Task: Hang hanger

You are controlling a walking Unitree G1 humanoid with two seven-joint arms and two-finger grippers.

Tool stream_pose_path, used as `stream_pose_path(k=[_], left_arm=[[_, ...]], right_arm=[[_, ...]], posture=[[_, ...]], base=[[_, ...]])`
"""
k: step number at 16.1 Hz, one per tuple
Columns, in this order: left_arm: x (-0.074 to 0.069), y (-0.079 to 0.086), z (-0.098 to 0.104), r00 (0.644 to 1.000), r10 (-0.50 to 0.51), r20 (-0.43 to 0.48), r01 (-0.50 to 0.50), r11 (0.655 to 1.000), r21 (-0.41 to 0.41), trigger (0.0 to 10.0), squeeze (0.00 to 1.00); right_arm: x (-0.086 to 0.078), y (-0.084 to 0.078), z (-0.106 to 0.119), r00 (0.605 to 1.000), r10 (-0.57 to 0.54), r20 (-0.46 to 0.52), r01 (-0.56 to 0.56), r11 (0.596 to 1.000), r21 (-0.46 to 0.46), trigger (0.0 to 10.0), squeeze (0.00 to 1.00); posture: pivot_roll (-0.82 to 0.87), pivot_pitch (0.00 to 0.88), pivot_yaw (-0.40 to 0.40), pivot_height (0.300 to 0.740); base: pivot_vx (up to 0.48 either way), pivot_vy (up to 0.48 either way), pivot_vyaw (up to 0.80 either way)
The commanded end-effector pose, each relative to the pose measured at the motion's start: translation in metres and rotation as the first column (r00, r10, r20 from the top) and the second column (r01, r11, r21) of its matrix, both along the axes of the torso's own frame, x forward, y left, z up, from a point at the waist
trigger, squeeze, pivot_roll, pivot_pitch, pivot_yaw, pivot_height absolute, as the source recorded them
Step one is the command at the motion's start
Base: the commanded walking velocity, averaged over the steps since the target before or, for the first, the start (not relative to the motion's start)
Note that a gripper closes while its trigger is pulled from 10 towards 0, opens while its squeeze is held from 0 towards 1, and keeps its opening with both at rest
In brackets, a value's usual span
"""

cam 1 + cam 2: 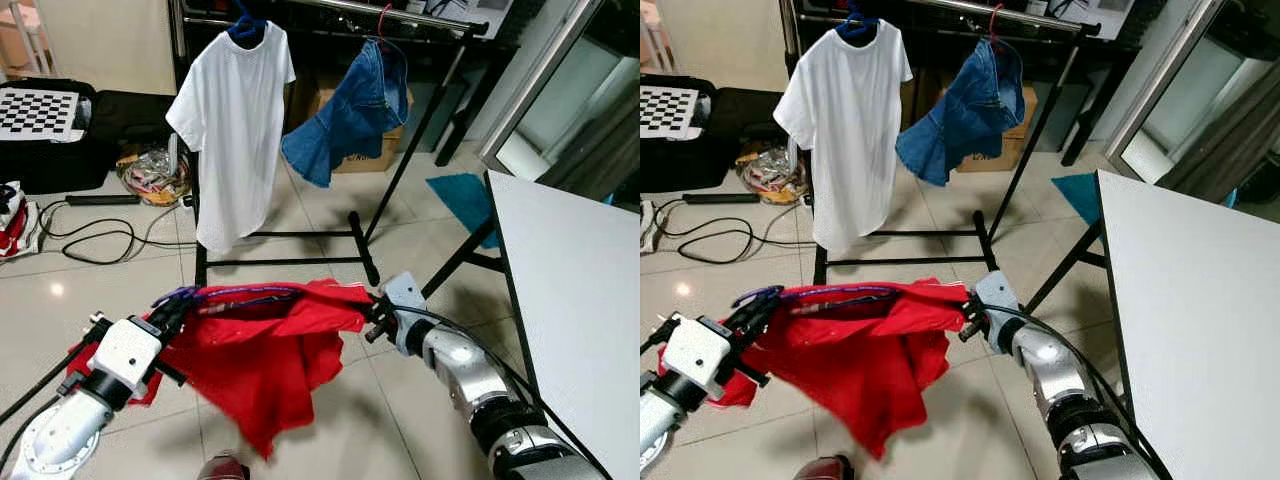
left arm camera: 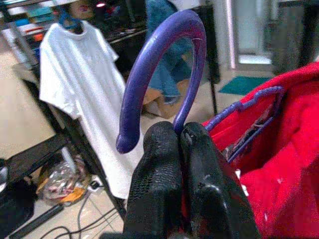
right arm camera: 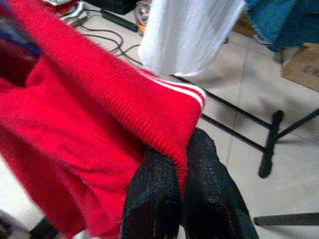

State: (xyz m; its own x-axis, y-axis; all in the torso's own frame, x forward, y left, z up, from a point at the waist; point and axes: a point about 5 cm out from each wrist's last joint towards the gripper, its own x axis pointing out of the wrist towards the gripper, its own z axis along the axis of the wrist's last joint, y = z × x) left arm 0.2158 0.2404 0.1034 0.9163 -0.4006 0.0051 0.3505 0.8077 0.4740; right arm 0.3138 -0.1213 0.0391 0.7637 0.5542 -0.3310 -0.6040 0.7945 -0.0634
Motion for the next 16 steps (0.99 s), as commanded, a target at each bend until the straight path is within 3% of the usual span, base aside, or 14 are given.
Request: stream_pose_path(k=[1, 3, 5, 7, 11, 14, 16], left_arm=[[0.003, 0.005, 0.013, 0.999, 0.011, 0.045, -0.010, 1.000, -0.006, 10.0, 0.00], [-0.010, -0.005, 0.004, 0.988, -0.134, -0.077, 0.137, 0.990, 0.032, 10.0, 0.00], [-0.015, -0.009, -0.003, 0.978, -0.165, -0.127, 0.172, 0.984, 0.040, 10.0, 0.00], [-0.021, -0.014, -0.010, 0.962, -0.202, -0.182, 0.213, 0.976, 0.043, 10.0, 0.00], [-0.022, -0.022, -0.007, 0.950, -0.250, -0.187, 0.260, 0.965, 0.030, 10.0, 0.00], [-0.024, -0.031, -0.013, 0.935, -0.282, -0.213, 0.302, 0.951, 0.067, 10.0, 0.00], [-0.017, -0.034, -0.008, 0.950, -0.267, -0.162, 0.283, 0.955, 0.091, 10.0, 0.00]], right_arm=[[-0.004, -0.021, -0.009, 0.995, -0.093, -0.033, 0.092, 0.995, -0.042, 10.0, 0.00], [0.006, -0.025, -0.002, 0.972, -0.233, -0.036, 0.233, 0.972, 0.003, 10.0, 0.00], [0.011, -0.019, 0.008, 0.970, -0.242, -0.023, 0.243, 0.968, 0.056, 10.0, 0.00], [0.023, -0.001, 0.035, 0.982, -0.188, 0.038, 0.181, 0.974, 0.138, 10.0, 0.00], [0.029, -0.004, 0.032, 0.967, -0.251, 0.035, 0.249, 0.967, 0.046, 10.0, 0.00], [0.025, 0.017, 0.038, 0.992, -0.118, 0.042, 0.116, 0.992, 0.052, 10.0, 0.00], [0.019, 0.033, 0.041, 0.996, -0.022, 0.086, 0.017, 0.998, 0.057, 10.0, 0.00]], posture=[[0.36, 0.104, -0.194, 0.740], [0.36, 0.104, -0.185, 0.740], [0.36, 0.106, -0.182, 0.740], [0.36, 0.107, -0.180, 0.740], [0.37, 0.105, -0.187, 0.740], [0.37, 0.105, -0.188, 0.740], [0.37, 0.103, -0.190, 0.740]], base=[[0.000, 0.000, 0.00], [0.000, 0.000, 0.00], [0.000, 0.000, 0.00], [0.000, 0.000, 0.00], [0.000, 0.000, 0.00], [0.000, 0.000, 0.00], [0.000, 0.000, 0.00]])
